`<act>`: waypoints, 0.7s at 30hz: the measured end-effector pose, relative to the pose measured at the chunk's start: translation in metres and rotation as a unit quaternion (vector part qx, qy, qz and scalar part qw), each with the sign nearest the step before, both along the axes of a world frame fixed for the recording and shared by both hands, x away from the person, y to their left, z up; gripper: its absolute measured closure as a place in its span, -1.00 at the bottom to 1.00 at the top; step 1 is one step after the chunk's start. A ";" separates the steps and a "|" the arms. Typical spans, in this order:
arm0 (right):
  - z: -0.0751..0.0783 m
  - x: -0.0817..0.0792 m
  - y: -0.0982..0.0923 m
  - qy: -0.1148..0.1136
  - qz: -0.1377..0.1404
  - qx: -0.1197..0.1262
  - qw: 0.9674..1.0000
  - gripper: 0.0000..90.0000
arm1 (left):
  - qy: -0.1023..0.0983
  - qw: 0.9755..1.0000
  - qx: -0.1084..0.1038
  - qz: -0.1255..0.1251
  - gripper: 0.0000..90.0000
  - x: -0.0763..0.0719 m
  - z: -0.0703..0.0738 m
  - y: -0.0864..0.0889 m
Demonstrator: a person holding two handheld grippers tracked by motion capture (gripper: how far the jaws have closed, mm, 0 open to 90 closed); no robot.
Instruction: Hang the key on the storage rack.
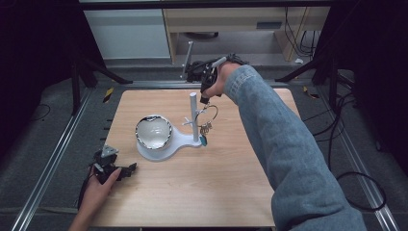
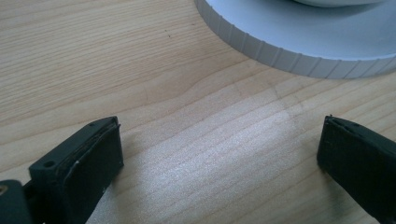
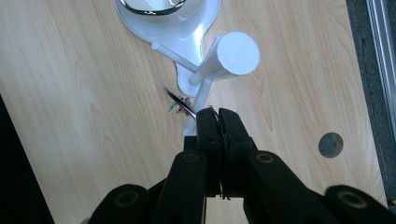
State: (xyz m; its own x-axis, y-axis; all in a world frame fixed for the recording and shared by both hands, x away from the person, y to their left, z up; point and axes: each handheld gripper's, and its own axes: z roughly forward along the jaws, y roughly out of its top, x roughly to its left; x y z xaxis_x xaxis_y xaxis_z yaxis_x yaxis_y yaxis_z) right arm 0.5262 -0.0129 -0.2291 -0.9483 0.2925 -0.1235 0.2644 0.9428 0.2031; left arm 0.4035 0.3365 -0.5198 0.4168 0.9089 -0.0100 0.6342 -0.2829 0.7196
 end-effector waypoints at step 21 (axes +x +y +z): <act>0.000 0.004 -0.047 -0.019 -0.064 0.016 0.998 0.57 | 0.000 1.000 0.000 0.000 -1.00 0.000 0.000 0.000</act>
